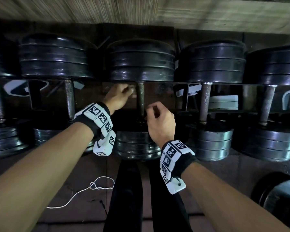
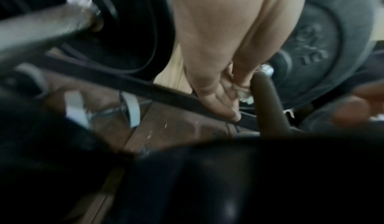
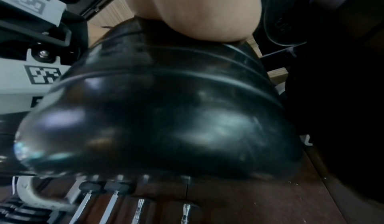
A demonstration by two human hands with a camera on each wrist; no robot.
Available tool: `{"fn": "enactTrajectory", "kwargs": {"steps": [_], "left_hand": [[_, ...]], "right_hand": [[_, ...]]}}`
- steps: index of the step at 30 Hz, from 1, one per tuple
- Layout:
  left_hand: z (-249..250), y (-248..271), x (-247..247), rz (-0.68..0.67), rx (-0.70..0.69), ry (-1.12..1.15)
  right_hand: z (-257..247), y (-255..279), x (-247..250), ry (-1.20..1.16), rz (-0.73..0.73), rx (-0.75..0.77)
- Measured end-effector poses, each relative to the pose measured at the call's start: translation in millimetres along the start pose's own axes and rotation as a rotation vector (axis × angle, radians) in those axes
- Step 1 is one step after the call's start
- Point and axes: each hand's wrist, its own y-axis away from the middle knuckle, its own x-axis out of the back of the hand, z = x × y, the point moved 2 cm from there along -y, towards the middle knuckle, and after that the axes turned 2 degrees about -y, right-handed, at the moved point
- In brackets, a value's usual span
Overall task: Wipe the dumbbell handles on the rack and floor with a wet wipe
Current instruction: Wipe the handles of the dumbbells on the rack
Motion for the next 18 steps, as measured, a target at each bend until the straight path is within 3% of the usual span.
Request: {"fn": "enactTrajectory", "kwargs": {"steps": [2, 5, 9, 15, 18], "left_hand": [[-1, -3, 4, -0.042, 0.014, 0.127], [-3, -3, 8, -0.054, -0.027, 0.135], [-2, 10, 3, 0.092, -0.061, 0.243], [5, 28, -3, 0.291, -0.343, -0.156], [8, 33, -6, 0.272, -0.442, -0.319]], "right_hand": [[0, 1, -1, -0.006, 0.020, 0.007], [1, 1, -2, -0.020, 0.026, 0.014], [0, 2, -1, -0.018, 0.037, 0.032], [1, 2, -2, -0.007, 0.032, 0.032], [1, 1, -1, -0.007, 0.030, 0.029]]}}
